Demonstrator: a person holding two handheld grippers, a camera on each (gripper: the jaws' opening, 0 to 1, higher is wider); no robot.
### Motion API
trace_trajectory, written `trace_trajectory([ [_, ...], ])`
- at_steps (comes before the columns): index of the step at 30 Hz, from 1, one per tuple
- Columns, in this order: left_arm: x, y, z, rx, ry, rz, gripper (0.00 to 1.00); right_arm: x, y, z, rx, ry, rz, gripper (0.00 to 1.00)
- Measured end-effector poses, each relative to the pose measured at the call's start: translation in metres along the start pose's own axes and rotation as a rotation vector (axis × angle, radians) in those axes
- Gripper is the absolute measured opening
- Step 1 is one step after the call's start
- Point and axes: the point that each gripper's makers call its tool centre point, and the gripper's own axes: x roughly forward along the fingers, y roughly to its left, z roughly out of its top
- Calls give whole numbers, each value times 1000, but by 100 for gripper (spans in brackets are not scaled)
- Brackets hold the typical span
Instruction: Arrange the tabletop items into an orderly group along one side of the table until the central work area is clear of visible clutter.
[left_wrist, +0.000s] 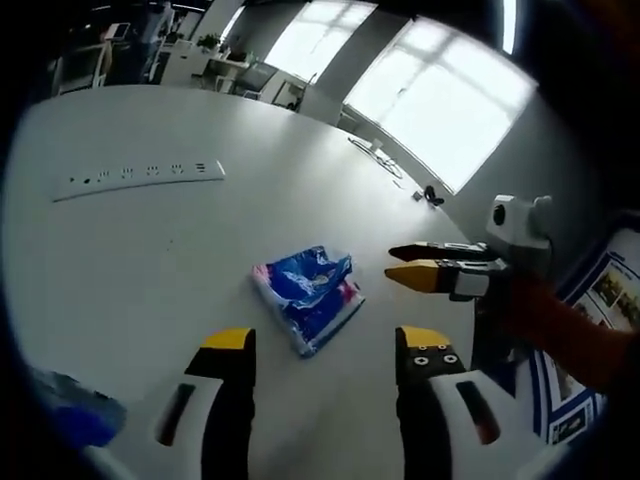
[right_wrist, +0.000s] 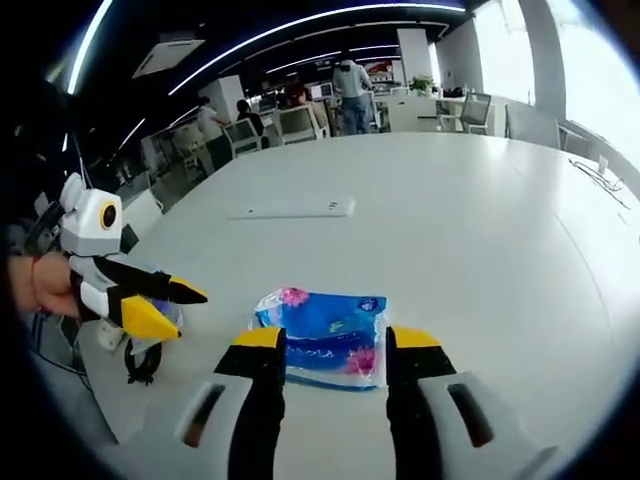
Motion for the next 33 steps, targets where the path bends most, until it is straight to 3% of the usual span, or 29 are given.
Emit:
trace_trajectory([
  [22, -74, 13, 24, 37, -99, 24, 61, -9, 55, 19, -19, -38, 63, 50],
  [33, -113, 25, 22, 39, -134, 54, 61, -17, 85, 24, -33, -47, 93, 50],
])
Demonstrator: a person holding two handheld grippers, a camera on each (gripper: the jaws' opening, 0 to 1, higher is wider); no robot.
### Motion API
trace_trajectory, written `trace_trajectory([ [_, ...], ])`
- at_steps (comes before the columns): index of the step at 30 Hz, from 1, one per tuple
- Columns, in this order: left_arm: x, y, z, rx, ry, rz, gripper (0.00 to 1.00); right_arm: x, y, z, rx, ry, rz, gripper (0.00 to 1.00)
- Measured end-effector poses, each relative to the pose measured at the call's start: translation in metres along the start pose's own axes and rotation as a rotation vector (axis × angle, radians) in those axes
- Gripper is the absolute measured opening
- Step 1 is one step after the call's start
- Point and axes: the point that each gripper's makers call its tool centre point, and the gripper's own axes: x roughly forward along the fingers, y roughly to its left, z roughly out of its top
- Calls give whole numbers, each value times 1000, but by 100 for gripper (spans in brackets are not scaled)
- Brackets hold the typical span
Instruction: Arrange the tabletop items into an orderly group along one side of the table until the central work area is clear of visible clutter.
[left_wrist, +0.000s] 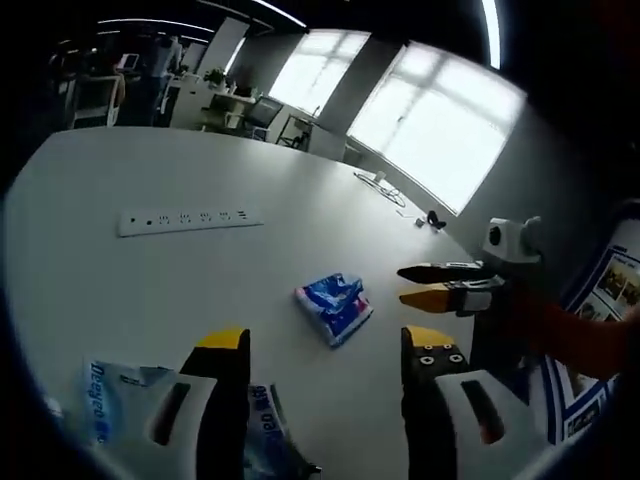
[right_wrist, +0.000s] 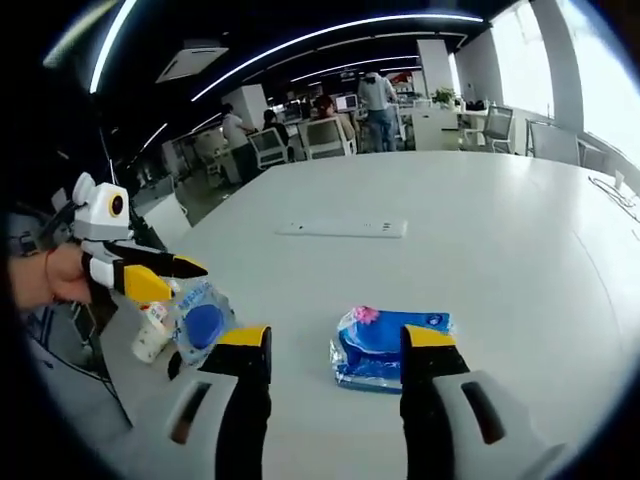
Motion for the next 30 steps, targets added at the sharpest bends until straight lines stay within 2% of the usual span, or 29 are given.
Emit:
trace_trajectory([
  [20, -73, 22, -4, 2, -61, 64, 60, -14, 56, -2, -12, -9, 35, 49],
  [30, -107, 40, -12, 22, -66, 98, 60, -17, 84, -10, -13, -3, 56, 50],
])
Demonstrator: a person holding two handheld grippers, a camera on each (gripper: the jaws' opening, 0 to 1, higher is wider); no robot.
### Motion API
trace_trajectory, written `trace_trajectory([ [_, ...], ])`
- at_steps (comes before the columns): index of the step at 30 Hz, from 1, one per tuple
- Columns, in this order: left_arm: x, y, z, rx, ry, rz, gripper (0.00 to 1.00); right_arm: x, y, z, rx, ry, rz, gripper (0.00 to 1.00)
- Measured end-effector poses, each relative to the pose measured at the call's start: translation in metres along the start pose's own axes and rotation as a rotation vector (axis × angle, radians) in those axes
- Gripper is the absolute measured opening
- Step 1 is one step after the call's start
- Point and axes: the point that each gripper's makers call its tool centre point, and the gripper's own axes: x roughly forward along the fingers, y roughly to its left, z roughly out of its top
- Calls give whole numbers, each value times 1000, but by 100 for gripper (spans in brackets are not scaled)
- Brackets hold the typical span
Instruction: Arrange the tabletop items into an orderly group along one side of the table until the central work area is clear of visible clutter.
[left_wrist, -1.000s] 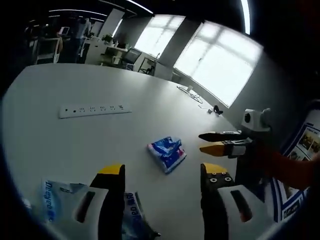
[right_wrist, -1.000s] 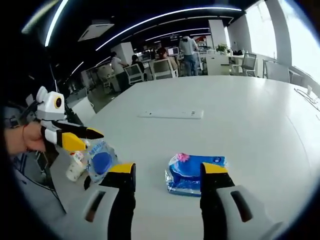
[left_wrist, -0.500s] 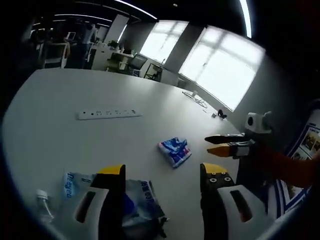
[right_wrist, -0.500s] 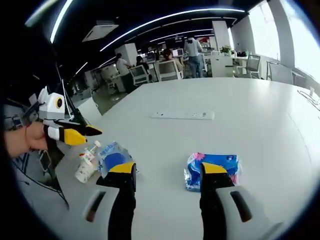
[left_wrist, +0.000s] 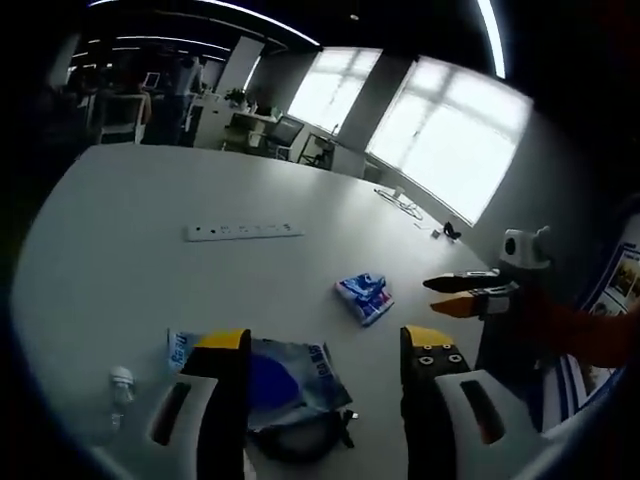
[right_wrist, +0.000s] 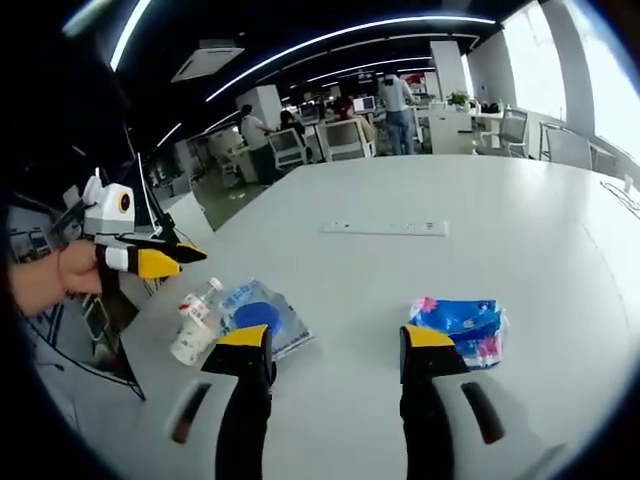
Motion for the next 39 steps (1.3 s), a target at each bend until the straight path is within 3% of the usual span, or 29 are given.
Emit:
trace_trajectory([
  [19, -36, 36, -2, 18, 4, 46, 60, 17, 40, -14, 15, 22, 30, 49],
  [33, -37, 60, 0, 44, 30, 57, 59, 47, 73, -37, 27, 81, 52, 46],
  [39, -26, 69, -1, 50, 51, 52, 58, 62, 78, -55, 57, 115, 55, 42],
])
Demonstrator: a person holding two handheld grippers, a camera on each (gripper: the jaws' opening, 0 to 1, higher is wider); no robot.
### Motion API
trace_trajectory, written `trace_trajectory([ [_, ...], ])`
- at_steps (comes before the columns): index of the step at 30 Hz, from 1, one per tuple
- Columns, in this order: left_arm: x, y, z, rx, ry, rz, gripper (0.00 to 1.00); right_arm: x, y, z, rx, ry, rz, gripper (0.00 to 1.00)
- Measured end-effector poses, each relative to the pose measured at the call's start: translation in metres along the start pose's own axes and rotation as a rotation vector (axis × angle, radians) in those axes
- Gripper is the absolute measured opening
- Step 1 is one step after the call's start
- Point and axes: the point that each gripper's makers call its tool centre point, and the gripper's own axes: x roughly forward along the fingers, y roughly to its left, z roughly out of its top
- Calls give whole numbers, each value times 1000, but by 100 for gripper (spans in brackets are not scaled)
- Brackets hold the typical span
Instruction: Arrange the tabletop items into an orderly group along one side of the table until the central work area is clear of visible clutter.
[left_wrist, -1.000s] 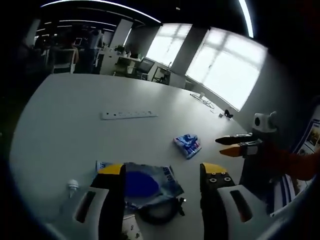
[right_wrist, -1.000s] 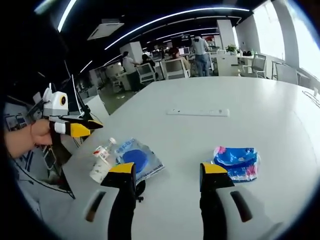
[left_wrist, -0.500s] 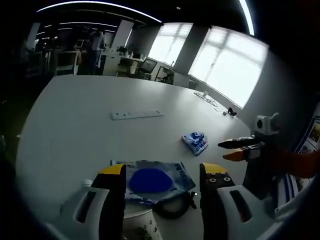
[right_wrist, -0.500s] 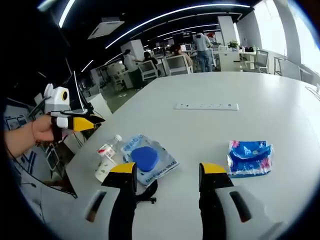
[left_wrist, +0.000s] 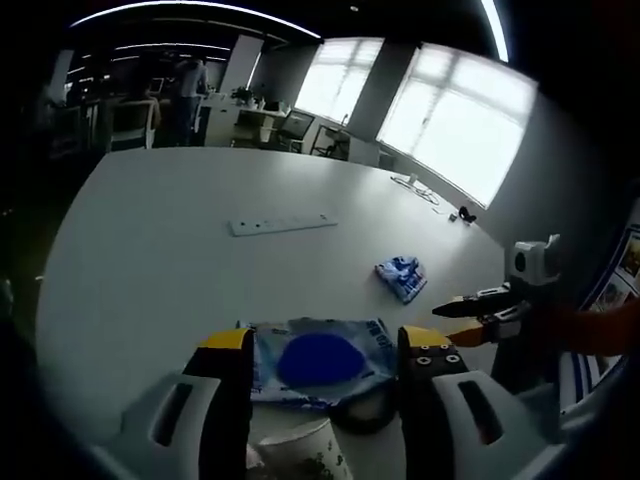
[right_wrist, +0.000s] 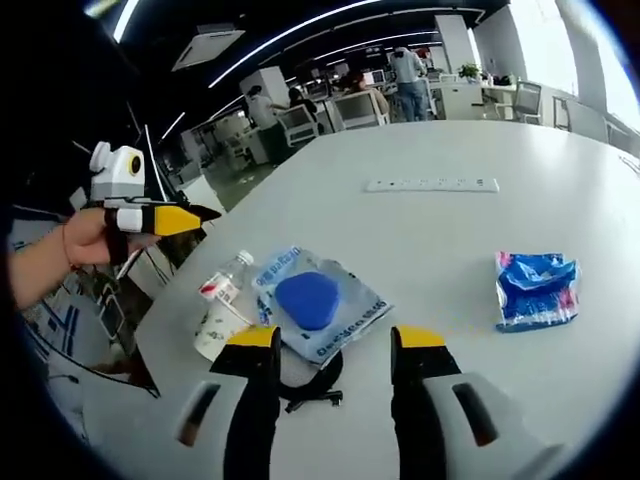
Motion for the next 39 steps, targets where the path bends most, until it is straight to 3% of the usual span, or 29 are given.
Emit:
trace_trajectory([
  [8, 18, 7, -4, 13, 31, -7, 58, 14, 2, -15, 26, 24, -8, 41],
  [23, 36, 33, -14, 36, 86, 9, 57, 23, 4, -26, 50, 42, -22, 39],
  [39, 54, 49, -22, 57, 158, 26, 54, 35, 4, -36, 97, 66, -27, 31],
])
